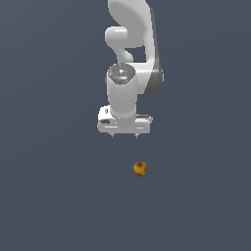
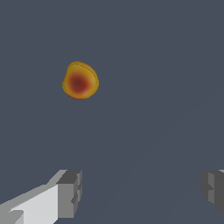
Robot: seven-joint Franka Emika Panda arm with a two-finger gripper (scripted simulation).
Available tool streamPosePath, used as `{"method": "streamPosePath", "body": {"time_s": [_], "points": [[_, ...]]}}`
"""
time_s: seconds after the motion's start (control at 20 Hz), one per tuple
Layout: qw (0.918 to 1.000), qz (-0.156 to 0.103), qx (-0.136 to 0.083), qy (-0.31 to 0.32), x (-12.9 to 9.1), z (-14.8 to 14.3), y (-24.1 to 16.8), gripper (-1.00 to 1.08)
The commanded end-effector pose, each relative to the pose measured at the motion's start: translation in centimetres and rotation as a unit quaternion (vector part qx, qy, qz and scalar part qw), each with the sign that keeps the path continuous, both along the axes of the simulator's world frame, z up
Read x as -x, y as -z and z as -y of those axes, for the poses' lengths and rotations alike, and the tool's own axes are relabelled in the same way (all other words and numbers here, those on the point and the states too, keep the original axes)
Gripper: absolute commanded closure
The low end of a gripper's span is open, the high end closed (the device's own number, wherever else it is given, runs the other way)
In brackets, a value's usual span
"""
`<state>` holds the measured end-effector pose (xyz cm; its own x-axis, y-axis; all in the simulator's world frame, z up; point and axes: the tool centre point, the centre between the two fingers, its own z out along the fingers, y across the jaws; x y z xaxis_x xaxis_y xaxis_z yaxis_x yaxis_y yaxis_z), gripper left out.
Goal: Pick up the object and move it to a goal position.
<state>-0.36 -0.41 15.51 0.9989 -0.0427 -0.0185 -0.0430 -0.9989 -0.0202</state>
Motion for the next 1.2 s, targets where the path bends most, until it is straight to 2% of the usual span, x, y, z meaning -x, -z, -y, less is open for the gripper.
{"method": "streamPosePath", "body": {"time_s": [0.0,0.75,1.15], "points": [[1.0,0.0,0.0,0.0,0.0,0.0,0.0,-0.92],[1.0,0.008,-0.004,0.002,-0.9,-1.0,0.0,-0.92],[0.9998,0.007,-0.002,0.02,-2.9,-2.1,0.9,-0.92]]}}
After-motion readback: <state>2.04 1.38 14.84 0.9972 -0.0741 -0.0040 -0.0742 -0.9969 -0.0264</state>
